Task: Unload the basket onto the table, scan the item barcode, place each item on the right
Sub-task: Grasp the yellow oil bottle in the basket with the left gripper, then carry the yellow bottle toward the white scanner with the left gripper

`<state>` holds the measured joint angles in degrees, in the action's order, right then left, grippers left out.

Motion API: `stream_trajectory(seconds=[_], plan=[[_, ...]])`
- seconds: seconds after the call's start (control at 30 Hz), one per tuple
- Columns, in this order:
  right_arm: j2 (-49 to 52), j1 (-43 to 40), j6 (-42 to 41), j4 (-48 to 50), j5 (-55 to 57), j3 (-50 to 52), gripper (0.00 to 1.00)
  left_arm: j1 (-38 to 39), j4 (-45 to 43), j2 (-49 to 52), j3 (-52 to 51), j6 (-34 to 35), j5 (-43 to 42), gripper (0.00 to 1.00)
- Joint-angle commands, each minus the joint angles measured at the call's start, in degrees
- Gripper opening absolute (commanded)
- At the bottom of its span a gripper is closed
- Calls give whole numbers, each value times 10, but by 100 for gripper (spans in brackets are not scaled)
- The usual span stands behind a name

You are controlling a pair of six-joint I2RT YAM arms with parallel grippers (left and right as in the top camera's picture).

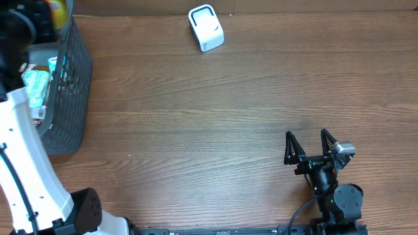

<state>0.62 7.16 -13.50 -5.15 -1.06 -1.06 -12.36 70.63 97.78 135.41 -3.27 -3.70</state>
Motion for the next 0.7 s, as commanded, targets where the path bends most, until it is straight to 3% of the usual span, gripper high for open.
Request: stream_trajectory(seconds=[0.0, 0.33, 0.67], plan=[[-3, -2, -2, 3, 4, 6, 100, 50, 13, -9, 8, 20, -12, 18], [-3, -2, -2, 3, 4, 6, 100, 175, 116, 29, 6, 25, -13, 19], [-3, -2, -2, 3, 4, 6, 100, 289, 172, 144, 4, 53, -24, 18]])
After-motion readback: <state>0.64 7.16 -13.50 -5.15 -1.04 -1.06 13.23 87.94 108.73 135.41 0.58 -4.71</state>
